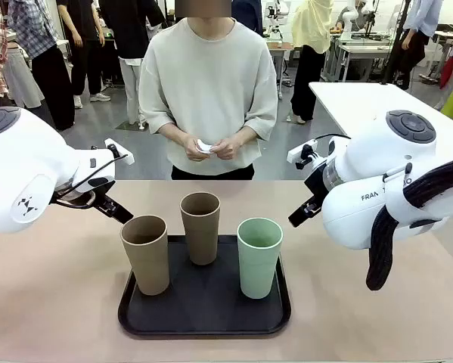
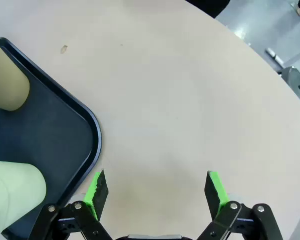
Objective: Place coasters on the table and set cups on them.
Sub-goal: Pick up one Reusable plastic cup and place it on a coaster set by the human.
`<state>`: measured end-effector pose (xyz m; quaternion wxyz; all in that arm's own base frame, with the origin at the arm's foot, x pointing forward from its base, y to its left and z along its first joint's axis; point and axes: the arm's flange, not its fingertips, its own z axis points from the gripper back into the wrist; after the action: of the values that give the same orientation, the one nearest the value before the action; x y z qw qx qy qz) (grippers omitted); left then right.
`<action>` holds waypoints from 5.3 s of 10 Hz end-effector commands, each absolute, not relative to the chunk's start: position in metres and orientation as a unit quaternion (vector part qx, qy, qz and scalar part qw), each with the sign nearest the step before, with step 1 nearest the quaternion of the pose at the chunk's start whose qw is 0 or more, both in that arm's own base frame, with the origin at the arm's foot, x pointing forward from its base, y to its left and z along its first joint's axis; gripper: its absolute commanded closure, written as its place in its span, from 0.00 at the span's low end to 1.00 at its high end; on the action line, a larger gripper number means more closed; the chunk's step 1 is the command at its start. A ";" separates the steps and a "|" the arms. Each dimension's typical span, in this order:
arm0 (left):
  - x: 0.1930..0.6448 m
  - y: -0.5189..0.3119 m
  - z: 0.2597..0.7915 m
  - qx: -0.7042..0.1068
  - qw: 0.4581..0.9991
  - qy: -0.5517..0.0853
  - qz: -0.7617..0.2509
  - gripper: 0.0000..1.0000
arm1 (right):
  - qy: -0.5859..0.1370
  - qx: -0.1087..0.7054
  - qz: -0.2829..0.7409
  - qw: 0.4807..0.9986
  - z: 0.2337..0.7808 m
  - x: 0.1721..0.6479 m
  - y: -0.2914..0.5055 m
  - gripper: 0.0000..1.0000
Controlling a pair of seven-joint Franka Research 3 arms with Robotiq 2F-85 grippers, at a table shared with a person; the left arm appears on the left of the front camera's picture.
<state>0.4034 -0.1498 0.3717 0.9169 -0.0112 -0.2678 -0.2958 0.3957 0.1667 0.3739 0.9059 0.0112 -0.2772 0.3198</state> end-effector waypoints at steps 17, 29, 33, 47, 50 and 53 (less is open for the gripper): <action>0.403 -0.150 0.372 -0.011 0.917 -0.268 -0.296 0.00 | -0.277 0.011 0.320 0.906 0.374 0.396 0.167 0.00; 0.292 -0.065 0.515 -0.036 0.921 -0.154 -0.355 0.00 | -0.109 -0.043 0.349 0.930 0.495 0.270 0.129 0.00; 0.328 0.015 0.467 -0.525 0.823 -0.112 -0.185 0.00 | -0.103 0.454 0.195 0.863 0.474 0.298 0.015 0.00; 0.300 0.160 0.446 -0.568 0.816 -0.096 -0.037 0.00 | -0.095 0.510 0.058 0.853 0.460 0.246 -0.137 0.00; 0.300 0.160 0.446 -0.568 0.816 -0.096 -0.037 0.00 | -0.095 0.510 0.058 0.853 0.460 0.246 -0.137 0.00; 0.300 0.160 0.446 -0.568 0.816 -0.096 -0.037 0.00 | -0.095 0.510 0.058 0.853 0.460 0.246 -0.137 0.00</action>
<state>0.3007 0.1580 0.4466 0.8205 -0.5633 -0.0915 -0.0343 0.2447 -0.1372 0.4604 0.8575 0.5041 -0.0892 0.0506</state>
